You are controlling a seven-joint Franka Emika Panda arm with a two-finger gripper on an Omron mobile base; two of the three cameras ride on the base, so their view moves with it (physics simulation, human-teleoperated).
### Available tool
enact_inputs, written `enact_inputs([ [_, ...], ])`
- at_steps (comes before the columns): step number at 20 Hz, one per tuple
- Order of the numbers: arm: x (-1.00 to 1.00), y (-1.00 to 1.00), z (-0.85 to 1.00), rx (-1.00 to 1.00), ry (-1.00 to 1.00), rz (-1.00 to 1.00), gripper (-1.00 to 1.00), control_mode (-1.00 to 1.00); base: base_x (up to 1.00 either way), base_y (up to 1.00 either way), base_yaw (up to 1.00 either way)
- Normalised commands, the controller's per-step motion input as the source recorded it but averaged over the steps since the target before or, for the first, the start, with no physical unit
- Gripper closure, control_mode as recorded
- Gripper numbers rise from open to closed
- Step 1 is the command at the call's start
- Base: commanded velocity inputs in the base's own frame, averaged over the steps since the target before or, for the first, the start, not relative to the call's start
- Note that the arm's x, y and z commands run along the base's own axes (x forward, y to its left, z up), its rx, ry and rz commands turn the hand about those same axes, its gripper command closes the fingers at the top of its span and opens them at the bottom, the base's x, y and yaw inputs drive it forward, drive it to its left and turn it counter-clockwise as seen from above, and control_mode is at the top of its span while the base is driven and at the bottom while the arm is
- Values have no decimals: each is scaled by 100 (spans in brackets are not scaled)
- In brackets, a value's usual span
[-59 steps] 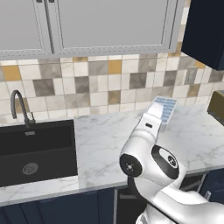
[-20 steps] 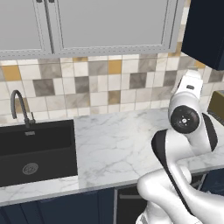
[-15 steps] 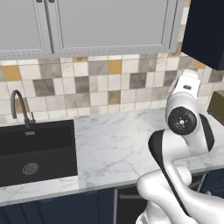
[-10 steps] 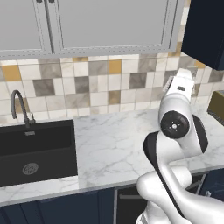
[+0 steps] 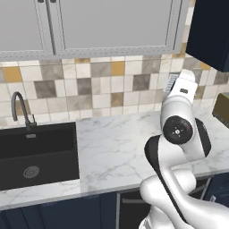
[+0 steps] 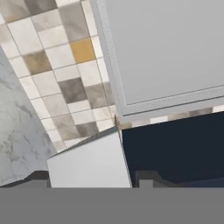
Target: The ice cube tray has been filled with water. Take the tray and place it in the freezer to make ice. Close the freezer door after placing the tray.
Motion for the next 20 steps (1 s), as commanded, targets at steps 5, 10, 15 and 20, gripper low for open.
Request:
enact_inputs([
  [5, 0, 0, 0, 0, 0, 0, 100, 100, -6, -18, 4],
  [10, 0, 0, 0, 0, 0, 0, 100, 100, -43, 0, 2],
  [15, 0, 0, 0, 0, 0, 0, 100, 100, -61, 19, 3],
  [20, 0, 0, 0, 0, 0, 0, 100, 100, -42, 56, 16],
])
